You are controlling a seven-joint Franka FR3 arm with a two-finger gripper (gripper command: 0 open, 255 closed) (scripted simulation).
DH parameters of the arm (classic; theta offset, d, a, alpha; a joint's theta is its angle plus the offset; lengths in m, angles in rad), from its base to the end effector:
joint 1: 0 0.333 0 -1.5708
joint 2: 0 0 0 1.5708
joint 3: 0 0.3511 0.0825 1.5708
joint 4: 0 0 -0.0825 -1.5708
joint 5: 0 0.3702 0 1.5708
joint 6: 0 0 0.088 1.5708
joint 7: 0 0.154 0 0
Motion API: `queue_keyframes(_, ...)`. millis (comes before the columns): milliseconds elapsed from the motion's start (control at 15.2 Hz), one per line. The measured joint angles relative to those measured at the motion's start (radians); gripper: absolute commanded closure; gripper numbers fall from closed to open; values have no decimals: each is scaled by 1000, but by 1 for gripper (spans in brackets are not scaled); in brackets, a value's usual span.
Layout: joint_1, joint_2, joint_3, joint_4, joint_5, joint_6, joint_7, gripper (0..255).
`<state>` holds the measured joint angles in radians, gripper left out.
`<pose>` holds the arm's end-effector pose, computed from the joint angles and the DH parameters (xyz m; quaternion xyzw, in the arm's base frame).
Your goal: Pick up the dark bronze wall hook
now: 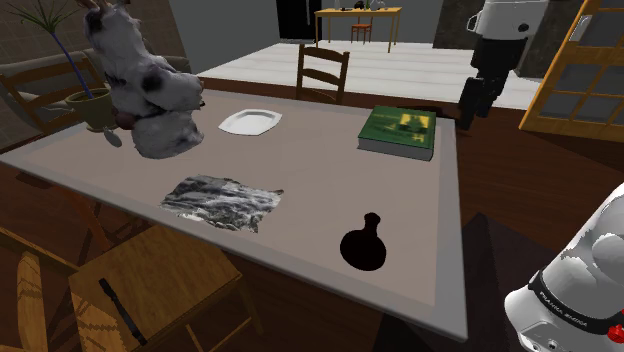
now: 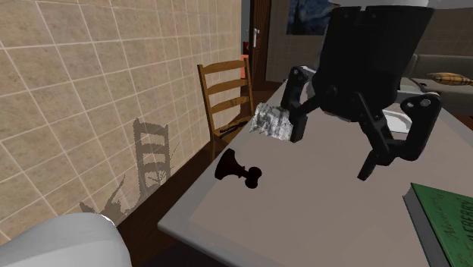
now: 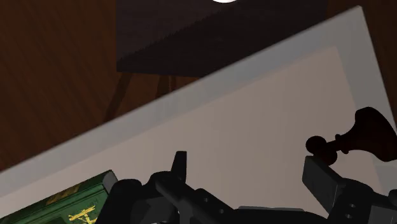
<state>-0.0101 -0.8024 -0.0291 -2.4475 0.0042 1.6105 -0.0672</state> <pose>0.2626 -0.0115 0.5341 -0.9996 -0.0185 0.0168 0.0134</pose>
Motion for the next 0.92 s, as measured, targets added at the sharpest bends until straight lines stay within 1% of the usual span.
queue_keyframes(132, -1, -3, 7, -11, 8, 7, 17, 0)
queue_keyframes(330, 1, -9, 63, -63, 64, 52, 123, 0)
queue_keyframes(660, 10, -2, 167, -162, 172, 165, 319, 0)
queue_keyframes(792, 12, 19, 208, -187, 213, 215, 392, 0)
queue_keyframes(924, 23, 62, 267, -203, 266, 283, 481, 0)
